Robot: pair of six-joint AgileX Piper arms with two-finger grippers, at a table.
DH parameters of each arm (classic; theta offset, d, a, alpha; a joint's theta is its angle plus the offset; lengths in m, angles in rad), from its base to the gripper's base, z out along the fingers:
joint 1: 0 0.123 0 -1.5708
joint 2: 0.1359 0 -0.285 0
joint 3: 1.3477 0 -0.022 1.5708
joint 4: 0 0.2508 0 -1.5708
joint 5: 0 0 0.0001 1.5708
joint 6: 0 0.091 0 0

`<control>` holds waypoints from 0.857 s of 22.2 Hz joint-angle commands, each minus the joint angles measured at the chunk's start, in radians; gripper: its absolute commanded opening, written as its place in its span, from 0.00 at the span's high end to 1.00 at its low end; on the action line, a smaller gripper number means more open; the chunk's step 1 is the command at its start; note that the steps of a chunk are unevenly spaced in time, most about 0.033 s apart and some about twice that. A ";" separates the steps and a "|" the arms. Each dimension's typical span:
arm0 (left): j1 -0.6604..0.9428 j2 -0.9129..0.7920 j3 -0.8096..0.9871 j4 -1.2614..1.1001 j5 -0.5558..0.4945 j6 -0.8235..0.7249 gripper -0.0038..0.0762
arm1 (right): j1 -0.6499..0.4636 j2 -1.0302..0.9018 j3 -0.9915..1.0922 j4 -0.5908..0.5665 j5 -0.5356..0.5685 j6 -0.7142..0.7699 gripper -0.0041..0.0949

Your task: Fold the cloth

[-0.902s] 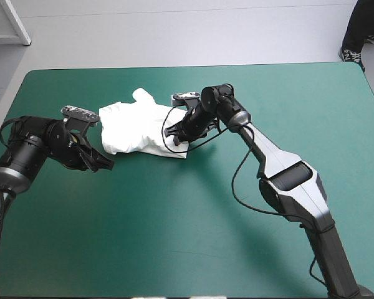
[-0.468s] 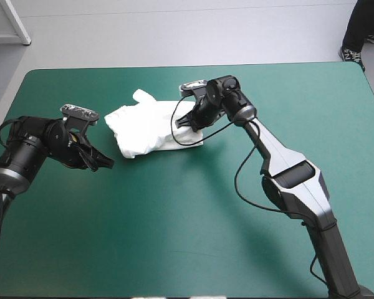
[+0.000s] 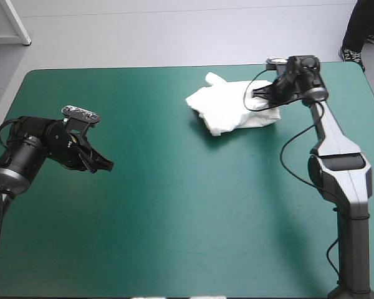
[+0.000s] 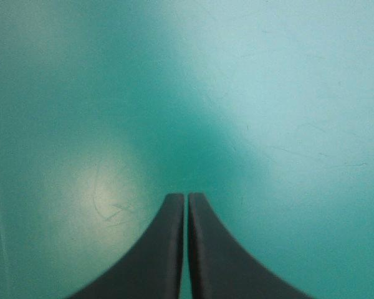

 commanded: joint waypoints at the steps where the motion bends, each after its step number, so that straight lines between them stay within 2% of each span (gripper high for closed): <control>1: -0.001 -0.033 -0.022 -0.010 -0.035 -0.001 0.93 | -0.127 -0.100 -0.030 -0.018 -0.026 0.002 0.98; 4: -0.001 -0.033 -0.022 -0.010 -0.047 -0.001 0.93 | -0.215 -0.102 -0.028 0.015 -0.026 0.007 0.98; 6: -0.001 -0.033 -0.022 -0.010 -0.050 -0.001 0.93 | -0.277 -0.102 -0.008 0.106 -0.026 -0.002 0.97; 9: -0.001 -0.033 -0.022 -0.013 -0.057 -0.001 0.93 | -0.296 -0.100 0.022 0.137 -0.026 -0.014 0.88; 10: -0.001 -0.033 -0.022 -0.013 -0.065 -0.001 0.93 | -0.296 -0.100 0.049 0.120 -0.026 -0.034 0.69; 11: -0.001 -0.033 -0.022 -0.013 -0.069 -0.001 0.93 | -0.296 -0.100 0.057 0.120 -0.026 -0.043 0.57; 12: -0.001 -0.033 -0.022 -0.015 -0.077 -0.001 0.93 | -0.296 -0.100 0.064 0.120 -0.026 -0.030 0.36; 13: -0.001 -0.033 -0.022 -0.015 -0.089 -0.001 0.93 | -0.296 -0.107 0.065 0.127 -0.026 -0.008 0.29; 14: -0.001 -0.033 -0.022 -0.016 -0.092 -0.001 0.93 | -0.296 -0.122 0.065 0.137 -0.026 0.014 0.30; 16: -0.001 -0.033 -0.022 -0.017 -0.099 -0.001 0.93 | -0.296 -0.182 0.067 0.164 -0.026 0.013 0.37; 19: -0.001 -0.033 -0.022 -0.017 -0.139 -0.001 0.93 | -0.296 -0.305 0.067 0.164 -0.026 -0.002 0.57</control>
